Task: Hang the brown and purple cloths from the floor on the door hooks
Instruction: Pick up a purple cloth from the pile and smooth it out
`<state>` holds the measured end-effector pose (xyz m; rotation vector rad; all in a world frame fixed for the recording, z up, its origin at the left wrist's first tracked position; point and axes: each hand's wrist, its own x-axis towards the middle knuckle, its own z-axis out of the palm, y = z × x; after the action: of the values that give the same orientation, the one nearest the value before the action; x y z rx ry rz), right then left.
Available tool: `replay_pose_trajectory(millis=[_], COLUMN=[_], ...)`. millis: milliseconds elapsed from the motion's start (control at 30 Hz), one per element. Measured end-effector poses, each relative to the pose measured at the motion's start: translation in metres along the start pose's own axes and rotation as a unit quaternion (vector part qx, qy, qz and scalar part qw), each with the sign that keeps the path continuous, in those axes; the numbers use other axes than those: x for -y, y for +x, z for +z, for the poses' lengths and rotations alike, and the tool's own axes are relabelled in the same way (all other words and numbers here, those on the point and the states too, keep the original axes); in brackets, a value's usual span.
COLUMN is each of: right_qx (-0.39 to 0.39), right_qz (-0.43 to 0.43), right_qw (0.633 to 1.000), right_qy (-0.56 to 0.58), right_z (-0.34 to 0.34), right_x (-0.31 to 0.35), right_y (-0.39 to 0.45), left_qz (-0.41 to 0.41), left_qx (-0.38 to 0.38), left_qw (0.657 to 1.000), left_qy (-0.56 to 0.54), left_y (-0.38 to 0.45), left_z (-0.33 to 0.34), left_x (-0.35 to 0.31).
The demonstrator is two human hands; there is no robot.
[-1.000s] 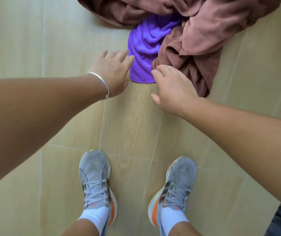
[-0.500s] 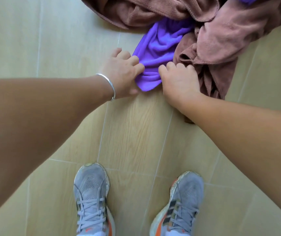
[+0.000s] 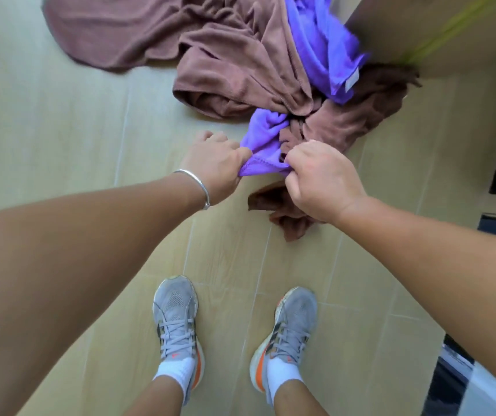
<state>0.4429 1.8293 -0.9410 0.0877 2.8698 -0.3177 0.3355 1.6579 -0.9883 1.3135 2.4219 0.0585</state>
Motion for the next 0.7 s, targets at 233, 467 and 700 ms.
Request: replay_pose_trajectory(millis=[233, 467, 700], right_qx=[-0.065, -0.07, -0.044], right_qz=[0.037, 0.051, 0.092], right_qw=[0.996, 0.996, 0.962], right_qy=[-0.038, 0.003, 0.251], right_z=[-0.146, -0.254, -0.306], right_x=[0.018, 0.037, 0.086], right_y=[0.023, 0.024, 0.025], left_qz=[0.035, 0.026, -0.116], left_qx=[-0.067, -0.074, -0.124], left_qw=[0.996, 0.995, 0.979], left_qy=[-0.048, -0.056, -0.115], left_y=[-0.005, -0.041, -0.125], left_z=[-0.182, -0.326, -0.375], left_x=[0.019, 0.011, 0.005])
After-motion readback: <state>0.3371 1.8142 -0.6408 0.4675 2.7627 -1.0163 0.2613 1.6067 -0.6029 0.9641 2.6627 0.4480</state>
